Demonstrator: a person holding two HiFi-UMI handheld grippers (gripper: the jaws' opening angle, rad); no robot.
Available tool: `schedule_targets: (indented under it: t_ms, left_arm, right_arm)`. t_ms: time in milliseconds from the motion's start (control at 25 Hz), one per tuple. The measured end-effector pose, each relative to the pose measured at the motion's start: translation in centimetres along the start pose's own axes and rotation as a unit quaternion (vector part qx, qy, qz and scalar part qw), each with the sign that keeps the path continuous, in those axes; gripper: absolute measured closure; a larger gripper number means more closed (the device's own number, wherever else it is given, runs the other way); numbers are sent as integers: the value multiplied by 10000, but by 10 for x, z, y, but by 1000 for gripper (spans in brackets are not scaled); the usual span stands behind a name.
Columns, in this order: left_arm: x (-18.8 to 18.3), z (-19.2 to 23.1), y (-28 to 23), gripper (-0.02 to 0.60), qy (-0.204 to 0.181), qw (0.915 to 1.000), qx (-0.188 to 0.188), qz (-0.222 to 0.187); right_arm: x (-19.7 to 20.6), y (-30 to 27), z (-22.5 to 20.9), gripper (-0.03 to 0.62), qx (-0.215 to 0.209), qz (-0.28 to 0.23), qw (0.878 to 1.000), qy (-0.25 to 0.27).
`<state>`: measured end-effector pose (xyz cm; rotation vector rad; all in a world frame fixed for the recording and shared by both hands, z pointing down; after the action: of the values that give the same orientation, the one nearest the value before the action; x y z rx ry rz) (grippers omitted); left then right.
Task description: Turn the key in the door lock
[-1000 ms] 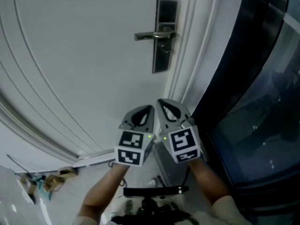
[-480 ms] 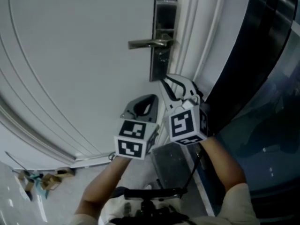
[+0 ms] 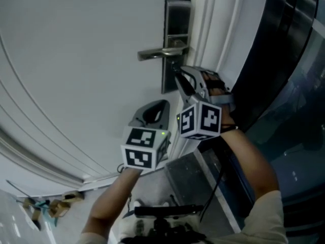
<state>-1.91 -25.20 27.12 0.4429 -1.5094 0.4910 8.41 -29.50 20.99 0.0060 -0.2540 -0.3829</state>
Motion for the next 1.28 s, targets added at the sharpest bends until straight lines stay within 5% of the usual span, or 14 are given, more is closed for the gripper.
schedule_targets:
  t_ms: [280, 440, 520, 640, 880, 1040, 1280]
  left_arm:
    - [-3, 9, -4, 565, 34, 9998, 201, -76]
    - [-3, 13, -7, 565, 38, 9996, 251, -91]
    - [-4, 15, -7, 565, 91, 9995, 271, -117]
    - [-7, 16, -5, 565, 68, 9994, 289, -162]
    - [-10, 17, -5, 565, 53, 9993, 317, -196]
    - [-11, 15, -5, 565, 35, 9991, 373, -207]
    - [-11, 18, 1, 565, 62, 9991, 343, -252]
  right_arm:
    - [0, -25, 1, 491, -56, 315, 9994, 137]
    - [2, -29, 2, 576, -10, 300, 9995, 16]
    - [2, -28, 0, 576, -49, 323, 9988, -352]
    - [5, -29, -7, 576, -246, 309, 9835, -1764]
    - [16, -31, -21, 571, -691, 281, 8950, -4398]
    - [29, -32, -25, 566, -936, 138, 8085, -5808]
    - [40, -31, -22, 562, -1087, -54, 6788, -7262]
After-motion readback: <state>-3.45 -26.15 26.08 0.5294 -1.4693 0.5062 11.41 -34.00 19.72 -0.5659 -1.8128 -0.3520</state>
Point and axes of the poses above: the fingertips, and each gripper's own axes: y backward along the fingers, z to its left, x out of its underside, the point moved 9 cm from there along y, backward along the fingers, and after that the axes turned 4 degrees about x, right-handed, at the moved point
